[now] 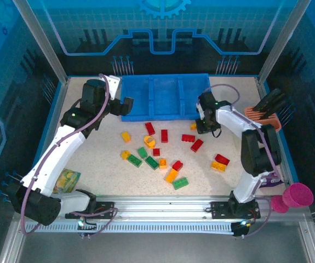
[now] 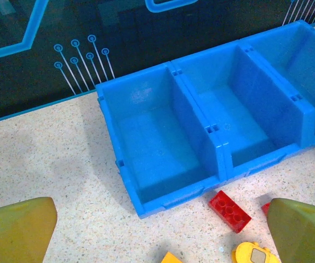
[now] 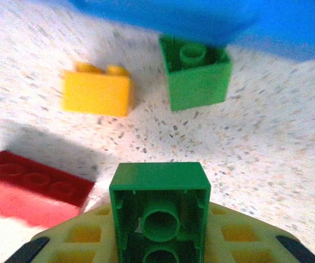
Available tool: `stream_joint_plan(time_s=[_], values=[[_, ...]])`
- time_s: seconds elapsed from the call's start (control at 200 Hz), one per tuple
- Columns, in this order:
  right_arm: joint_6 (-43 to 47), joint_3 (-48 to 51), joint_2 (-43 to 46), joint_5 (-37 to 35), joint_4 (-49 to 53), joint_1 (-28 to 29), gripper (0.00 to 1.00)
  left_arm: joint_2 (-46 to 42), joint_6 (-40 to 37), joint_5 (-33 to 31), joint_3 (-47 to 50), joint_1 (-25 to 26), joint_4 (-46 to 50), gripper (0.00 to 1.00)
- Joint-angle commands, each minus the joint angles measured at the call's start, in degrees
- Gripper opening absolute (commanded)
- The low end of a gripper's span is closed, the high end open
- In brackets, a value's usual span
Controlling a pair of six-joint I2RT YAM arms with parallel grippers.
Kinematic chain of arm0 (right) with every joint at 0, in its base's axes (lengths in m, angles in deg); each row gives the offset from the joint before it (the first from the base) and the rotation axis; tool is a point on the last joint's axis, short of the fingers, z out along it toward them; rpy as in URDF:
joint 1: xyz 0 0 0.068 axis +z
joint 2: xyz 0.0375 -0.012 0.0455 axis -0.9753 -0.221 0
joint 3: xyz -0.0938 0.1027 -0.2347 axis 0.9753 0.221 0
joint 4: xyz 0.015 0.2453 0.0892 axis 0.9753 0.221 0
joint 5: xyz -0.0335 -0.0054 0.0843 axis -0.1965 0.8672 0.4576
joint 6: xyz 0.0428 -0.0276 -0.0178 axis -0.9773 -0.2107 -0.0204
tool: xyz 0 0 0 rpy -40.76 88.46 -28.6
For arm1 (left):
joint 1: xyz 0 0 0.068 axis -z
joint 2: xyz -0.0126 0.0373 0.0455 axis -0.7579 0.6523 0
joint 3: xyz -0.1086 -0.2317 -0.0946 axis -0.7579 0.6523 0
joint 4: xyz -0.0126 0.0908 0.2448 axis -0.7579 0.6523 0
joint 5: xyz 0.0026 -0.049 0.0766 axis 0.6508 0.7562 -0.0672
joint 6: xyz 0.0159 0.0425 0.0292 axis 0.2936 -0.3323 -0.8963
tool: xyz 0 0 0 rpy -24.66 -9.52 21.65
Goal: Sort the legos into containers by color
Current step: Pick up the lego from the middle-right of the table, then place the lego in the container.
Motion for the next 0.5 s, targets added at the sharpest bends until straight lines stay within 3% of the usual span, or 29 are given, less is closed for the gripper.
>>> stream_joint_plan(time_s=[0.0,0.135,0.495], values=[[0.27,-4.73,4.01,-1.73,0.49,0.72,0.22,-1.23,-1.69,-1.18,1.20,0.15,-0.39,0.99],[1.42,-12.03,0.05,-3.14,-1.43,0.76,0.22,-1.25,-1.67,-1.29,1.33,0.15,-0.39,0.99],[2.97,-34.95,-21.48,-3.55,-3.06,-0.84,0.23,-0.71,-1.46,-1.44,1.20,0.15,-0.05,0.99]])
